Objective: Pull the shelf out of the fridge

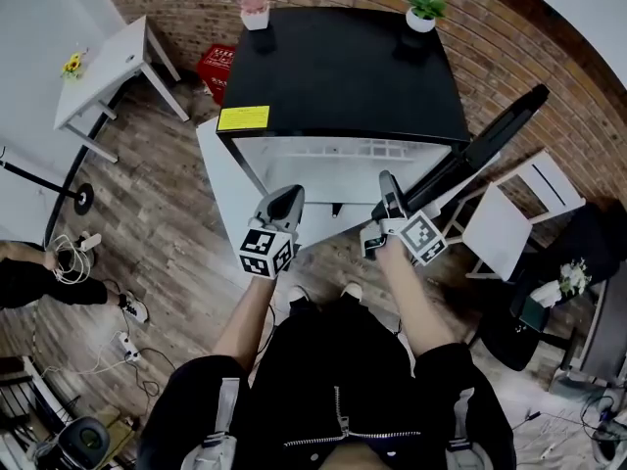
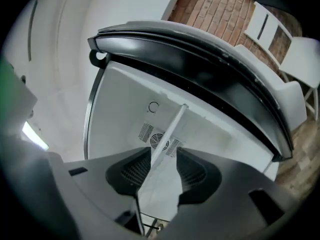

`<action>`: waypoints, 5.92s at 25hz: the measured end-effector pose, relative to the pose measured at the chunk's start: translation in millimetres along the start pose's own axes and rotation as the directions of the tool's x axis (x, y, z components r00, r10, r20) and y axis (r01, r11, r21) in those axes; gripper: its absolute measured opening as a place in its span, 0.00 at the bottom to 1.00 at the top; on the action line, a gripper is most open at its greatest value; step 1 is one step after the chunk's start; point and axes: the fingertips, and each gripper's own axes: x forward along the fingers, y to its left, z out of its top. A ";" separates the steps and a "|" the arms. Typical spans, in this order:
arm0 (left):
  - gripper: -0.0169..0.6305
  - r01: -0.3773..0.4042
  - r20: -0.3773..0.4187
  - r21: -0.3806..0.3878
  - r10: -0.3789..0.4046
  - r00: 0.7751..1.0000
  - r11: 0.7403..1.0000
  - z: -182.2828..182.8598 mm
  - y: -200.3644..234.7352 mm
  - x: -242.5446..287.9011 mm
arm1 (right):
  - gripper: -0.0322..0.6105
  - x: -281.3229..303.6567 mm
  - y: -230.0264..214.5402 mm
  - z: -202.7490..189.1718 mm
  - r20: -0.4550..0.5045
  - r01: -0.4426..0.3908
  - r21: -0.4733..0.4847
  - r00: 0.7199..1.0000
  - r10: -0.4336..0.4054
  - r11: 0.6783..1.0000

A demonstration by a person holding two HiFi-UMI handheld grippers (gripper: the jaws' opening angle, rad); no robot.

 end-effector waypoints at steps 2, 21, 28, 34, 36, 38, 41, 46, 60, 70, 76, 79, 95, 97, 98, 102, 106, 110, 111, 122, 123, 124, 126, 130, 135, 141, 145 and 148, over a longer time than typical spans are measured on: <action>0.06 -0.002 -0.002 -0.007 0.002 1.000 1.000 -2.1 1.7 -0.6 | 0.27 7.9 -1.2 4.1 0.035 -0.005 0.067 0.999 0.003 0.998; 0.06 -0.037 0.000 -0.064 0.037 0.999 0.997 -7.4 23.7 -10.0 | 0.17 62.7 -28.1 29.8 0.257 -0.055 0.392 0.965 -0.052 0.918; 0.06 -0.037 0.002 -0.084 0.037 0.999 0.996 -7.9 26.7 -12.3 | 0.10 63.2 -26.9 29.8 0.232 -0.058 0.398 0.972 -0.039 0.916; 0.06 -0.043 -0.001 -0.136 0.044 0.999 0.990 -9.7 28.2 -12.0 | 0.10 58.8 -26.6 27.3 0.209 -0.036 0.413 0.976 -0.056 0.910; 0.06 -0.041 -0.002 -0.147 0.042 0.999 0.988 -11.0 28.2 -12.1 | 0.10 56.0 -27.4 25.3 0.203 -0.029 0.417 0.977 -0.061 0.909; 0.06 -0.031 0.006 -0.174 0.032 0.999 0.984 -10.8 27.9 -11.3 | 0.10 55.9 -26.8 25.4 0.199 -0.030 0.417 0.978 -0.059 0.908; 0.14 0.002 0.038 -0.270 0.008 0.999 0.963 -8.1 28.4 -7.3 | 0.10 56.5 -27.3 26.2 0.195 -0.033 0.412 0.979 -0.053 0.911; 0.32 0.071 0.133 -0.540 0.002 0.991 0.839 -0.9 37.5 4.8 | 0.10 56.4 -28.8 25.6 0.184 -0.032 0.404 0.982 -0.047 0.914; 0.32 0.170 0.266 -0.818 0.100 0.959 0.550 14.8 53.3 36.4 | 0.10 48.3 -23.6 21.6 0.156 -0.035 0.424 0.987 -0.035 0.905; 0.25 0.208 0.301 -0.897 0.194 0.934 0.391 13.1 76.1 43.7 | 0.10 36.9 -21.4 16.1 0.138 -0.030 0.435 0.990 -0.034 0.900; 0.10 0.228 0.311 -0.915 0.222 0.924 0.334 9.3 78.2 43.7 | 0.10 35.0 -22.1 14.5 0.114 -0.031 0.425 0.993 -0.020 0.905; 0.10 0.250 0.327 -0.920 0.240 0.914 0.304 7.7 76.8 41.6 | 0.10 32.7 -20.9 14.3 0.100 -0.036 0.426 0.995 -0.008 0.904; 0.09 0.301 0.375 -0.914 0.282 0.883 0.273 -0.4 61.0 16.9 | 0.10 7.8 -17.9 1.9 0.022 -0.029 0.435 1.000 0.022 0.900; 0.09 0.302 0.379 -0.912 0.284 0.881 0.279 -0.3 61.6 13.5 | 0.10 6.3 -16.5 -0.2 0.014 -0.025 0.434 1.000 0.021 0.901; 0.09 0.301 0.379 -0.911 0.284 0.881 0.281 -0.3 61.0 12.3 | 0.10 4.9 -16.2 -0.4 0.013 -0.024 0.430 1.000 0.020 0.902; 0.09 0.293 0.367 -0.915 0.271 0.890 0.276 -2.1 54.5 6.3 | 0.10 -3.6 -14.0 -0.4 0.029 -0.040 0.416 0.999 0.031 0.909; 0.09 0.302 0.364 -0.920 0.255 0.896 0.251 -7.0 49.1 0.0 | 0.10 -12.8 -14.5 -2.9 0.027 -0.040 0.422 0.999 0.031 0.906; 0.09 0.306 0.363 -0.919 0.232 0.902 0.250 -11.7 38.5 -14.1 | 0.10 -29.7 -12.0 -8.7 0.023 -0.046 0.416 0.999 0.040 0.908; 0.09 0.305 0.361 -0.920 0.229 0.904 0.248 -12.1 36.7 -16.4 | 0.10 -33.0 -11.4 -9.7 0.026 -0.042 0.417 0.999 0.034 0.908; 0.09 0.287 0.338 -0.928 0.208 0.918 0.238 -17.3 33.2 -21.2 | 0.10 -39.9 -10.3 -10.3 0.025 -0.037 0.400 0.999 0.030 0.916; 0.09 0.287 0.334 -0.930 0.204 0.920 0.228 -17.7 32.8 -21.3 | 0.10 -40.6 -10.7 -10.1 0.027 -0.035 0.401 0.999 0.026 0.916; 0.09 0.287 0.330 -0.933 0.200 0.922 0.216 -17.8 31.5 -21.9 | 0.10 -41.9 -10.5 -10.2 0.028 -0.030 0.402 0.999 0.021 0.915; 0.09 0.288 0.327 -0.935 0.190 0.926 0.205 -18.7 28.7 -24.6 | 0.10 -46.0 -8.7 -11.1 0.030 -0.026 0.403 0.999 0.015 0.915; 0.09 0.297 0.335 -0.932 0.180 0.925 0.208 -20.9 21.4 -34.7 | 0.10 -57.8 -8.2 -14.8 0.033 -0.031 0.400 0.999 0.019 0.916; 0.09 0.310 0.345 -0.929 0.168 0.924 0.204 -21.1 19.2 -38.4 | 0.10 -63.3 -4.6 -17.2 0.031 -0.020 0.412 0.999 0.008 0.911; 0.09 0.316 0.347 -0.929 0.158 0.924 0.194 -23.9 12.2 -48.3 | 0.10 -74.3 -4.4 -18.0 0.026 -0.017 0.401 1.000 0.008 0.916; 0.09 0.309 0.336 -0.936 0.159 0.928 0.171 -28.9 4.9 -59.7 | 0.10 -87.6 -1.3 -23.7 0.028 -0.022 0.404 1.000 0.011 0.914; 0.09 0.308 0.338 -0.933 0.154 0.929 0.189 -28.7 1.5 -65.5 | 0.10 -94.1 0.0 -25.3 0.028 -0.020 0.400 1.000 0.009 0.916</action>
